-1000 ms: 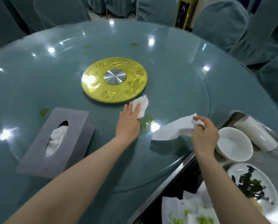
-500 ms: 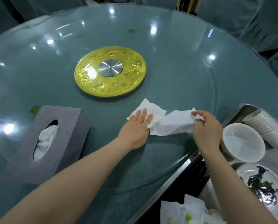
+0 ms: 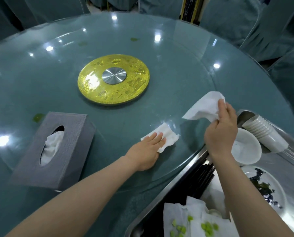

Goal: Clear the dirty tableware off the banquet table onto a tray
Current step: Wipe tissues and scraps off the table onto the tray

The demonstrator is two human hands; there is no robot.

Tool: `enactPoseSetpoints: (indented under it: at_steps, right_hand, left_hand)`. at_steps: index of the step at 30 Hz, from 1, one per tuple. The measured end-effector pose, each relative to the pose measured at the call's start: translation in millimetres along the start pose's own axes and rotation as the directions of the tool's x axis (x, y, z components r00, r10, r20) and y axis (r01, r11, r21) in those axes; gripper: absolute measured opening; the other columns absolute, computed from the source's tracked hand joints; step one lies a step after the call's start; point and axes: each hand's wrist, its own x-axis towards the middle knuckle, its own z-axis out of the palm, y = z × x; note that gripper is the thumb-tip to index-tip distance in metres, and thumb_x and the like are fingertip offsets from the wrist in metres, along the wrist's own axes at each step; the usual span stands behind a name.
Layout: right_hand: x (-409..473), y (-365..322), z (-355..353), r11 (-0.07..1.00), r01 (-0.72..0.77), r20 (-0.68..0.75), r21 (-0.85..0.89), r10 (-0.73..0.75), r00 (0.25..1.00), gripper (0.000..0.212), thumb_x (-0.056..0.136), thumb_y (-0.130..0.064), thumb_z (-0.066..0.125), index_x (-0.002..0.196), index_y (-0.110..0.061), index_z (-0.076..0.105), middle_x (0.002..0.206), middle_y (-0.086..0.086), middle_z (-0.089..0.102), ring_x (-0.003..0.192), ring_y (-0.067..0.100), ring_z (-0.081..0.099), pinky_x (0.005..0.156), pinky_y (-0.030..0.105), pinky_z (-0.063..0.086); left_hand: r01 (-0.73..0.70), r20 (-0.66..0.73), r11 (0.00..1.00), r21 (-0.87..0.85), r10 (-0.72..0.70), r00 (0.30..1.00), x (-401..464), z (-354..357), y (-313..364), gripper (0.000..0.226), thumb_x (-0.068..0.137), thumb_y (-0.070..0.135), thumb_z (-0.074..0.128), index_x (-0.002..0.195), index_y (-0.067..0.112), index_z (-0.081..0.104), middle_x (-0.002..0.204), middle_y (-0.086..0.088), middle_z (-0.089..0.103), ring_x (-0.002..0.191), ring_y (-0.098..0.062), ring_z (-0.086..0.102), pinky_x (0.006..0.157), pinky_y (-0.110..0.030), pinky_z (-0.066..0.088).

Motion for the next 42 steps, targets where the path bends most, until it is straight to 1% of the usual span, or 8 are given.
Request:
enactPoseSetpoints:
  at_steps: [5,10,13,19,30,36,39,42]
  right_hand:
    - [-13,-5,6,0.989,0.144,0.196,0.017,-0.144,0.970,0.050,0.093,0.001,0.045,0.142,-0.005,0.042,0.146,0.014,0.042,0.133,0.022,0.036,0.101,0.003,0.016]
    - [-36,-7,48,0.994,0.112,0.655,0.020,-0.097,0.749,0.032,0.100,-0.026,0.046,0.124,-0.014,0.062,0.126,0.005,0.063,0.118,0.021,0.054,0.093,0.020,0.033]
    - [-44,-10,72,0.998,0.062,0.632,-0.025,-0.032,0.775,0.036,0.099,-0.031,0.044,0.129,-0.014,0.054,0.129,0.007,0.059,0.119,0.026,0.052,0.093,0.029,0.036]
    - [-43,-2,108,0.809,0.418,0.737,-0.412,0.026,0.676,0.062,0.102,-0.038,0.020,0.153,-0.009,0.001,0.161,0.011,-0.009,0.147,0.027,-0.012,0.118,0.046,-0.005]
    - [-105,-60,144,0.743,0.664,0.911,-0.089,-0.209,0.356,0.061,0.102,-0.041,0.016,0.152,-0.015,-0.008,0.159,0.008,-0.017,0.147,0.023,-0.016,0.115,0.035,-0.012]
    - [-146,-53,106,0.716,0.698,0.913,-0.005,-0.282,0.296,0.055,0.104,-0.027,0.019,0.153,-0.016,-0.005,0.160,0.000,-0.011,0.148,0.017,-0.008,0.115,0.029,-0.008]
    - [-141,-50,84,0.709,0.704,0.936,-0.038,-0.221,0.273,0.063,0.098,-0.007,0.031,0.154,-0.017,0.004,0.162,-0.001,-0.005,0.149,0.017,0.002,0.118,0.034,0.012]
    - [-136,-51,62,0.756,0.630,0.925,-0.179,-0.089,0.369,0.064,0.093,-0.001,0.036,0.152,-0.021,0.018,0.162,-0.006,0.004,0.146,0.018,0.020,0.109,0.039,0.035]
  left_hand:
    - [0.021,-0.005,1.000,-0.015,-0.021,1.000,-19,1,-10,0.054,0.100,0.019,0.025,0.152,0.022,0.011,0.160,0.009,0.000,0.146,-0.006,0.002,0.117,-0.024,0.007]
    - [0.255,-0.133,0.967,-0.019,-0.255,0.958,-39,-5,-52,0.058,0.098,0.013,0.028,0.152,0.011,0.006,0.161,-0.002,0.000,0.147,-0.015,0.002,0.116,-0.029,0.010]
    - [0.415,-0.140,0.910,0.011,-0.410,0.901,-57,-19,-90,0.060,0.098,0.009,0.027,0.151,0.006,0.000,0.160,-0.007,-0.005,0.147,-0.021,-0.004,0.116,-0.032,0.008]
    - [0.531,-0.115,0.846,-0.048,-0.533,0.838,-47,-28,-116,0.056,0.101,0.016,0.022,0.151,0.007,0.001,0.160,-0.012,-0.008,0.146,-0.033,-0.005,0.117,-0.039,0.002]
    - [0.433,-0.133,0.855,-0.285,-0.483,0.865,-74,-15,-114,0.051,0.102,0.018,0.023,0.152,0.023,0.016,0.159,0.010,0.009,0.146,-0.005,0.006,0.114,-0.026,0.012]
    - [0.460,-0.062,0.841,-0.285,-0.495,0.867,-121,-4,-85,0.050,0.100,0.022,0.030,0.149,0.022,0.028,0.156,0.007,0.025,0.140,-0.014,0.029,0.106,-0.024,0.026]
    - [0.492,-0.057,0.810,-0.320,-0.534,0.843,-143,-4,-78,0.030,0.099,0.023,0.031,0.098,0.011,0.058,0.112,-0.010,0.065,0.099,-0.032,0.057,0.072,-0.032,0.039]
    - [0.402,-0.155,0.700,-0.590,-0.587,0.795,-166,-15,-70,0.029,0.098,0.021,0.035,0.072,0.013,0.045,0.069,-0.002,0.052,0.063,-0.021,0.045,0.050,-0.023,0.030]
